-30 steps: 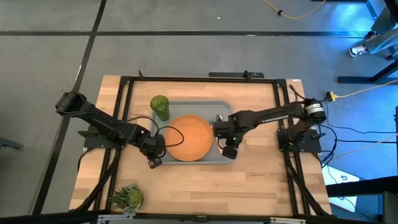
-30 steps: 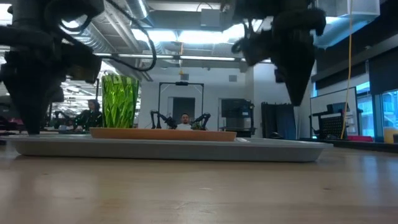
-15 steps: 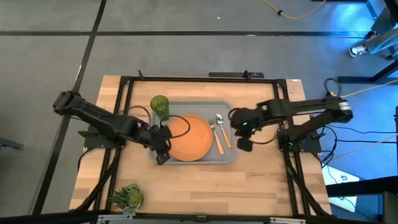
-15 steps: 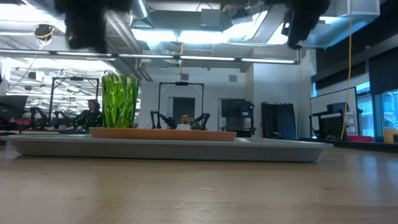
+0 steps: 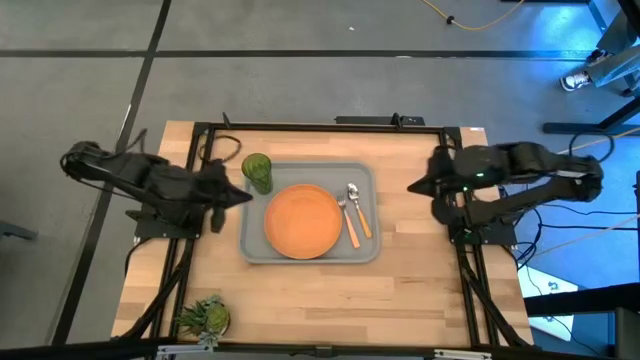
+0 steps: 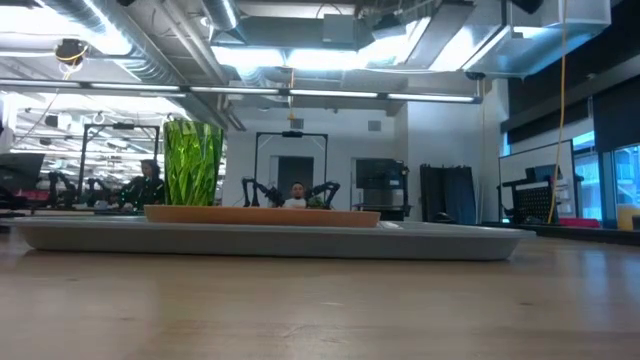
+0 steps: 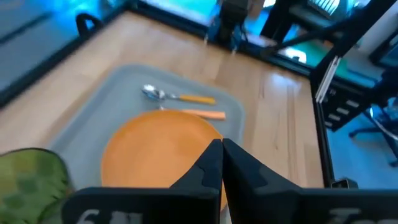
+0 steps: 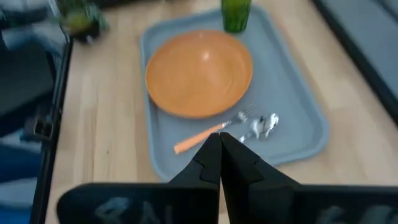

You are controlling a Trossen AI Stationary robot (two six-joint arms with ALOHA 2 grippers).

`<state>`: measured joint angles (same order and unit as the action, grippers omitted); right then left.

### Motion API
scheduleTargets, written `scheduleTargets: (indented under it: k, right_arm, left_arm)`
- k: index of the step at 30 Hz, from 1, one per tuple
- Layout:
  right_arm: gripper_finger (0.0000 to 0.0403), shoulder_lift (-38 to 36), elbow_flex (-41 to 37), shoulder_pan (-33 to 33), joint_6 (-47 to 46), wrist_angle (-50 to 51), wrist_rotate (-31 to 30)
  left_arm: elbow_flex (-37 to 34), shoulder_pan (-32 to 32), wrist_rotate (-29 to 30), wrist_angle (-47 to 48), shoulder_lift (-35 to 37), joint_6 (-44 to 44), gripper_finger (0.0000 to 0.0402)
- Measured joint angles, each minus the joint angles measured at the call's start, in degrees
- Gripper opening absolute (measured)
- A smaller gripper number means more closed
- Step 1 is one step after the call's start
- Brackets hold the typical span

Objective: Pick and place plate/cup/fork/spoon on tray
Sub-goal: Return to Home Position

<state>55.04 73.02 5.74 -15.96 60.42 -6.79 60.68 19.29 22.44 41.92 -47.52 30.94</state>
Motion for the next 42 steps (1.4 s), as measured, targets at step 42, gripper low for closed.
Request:
scheduleTargets:
  k: [42]
  right_arm:
    - [0.0004,-54.6,-44.9,0.0,-11.6,-21.3,-2.6]
  left_arm:
    - [-27.5,0.0,-0.6,-22.5,47.3,-22.3,0.0]
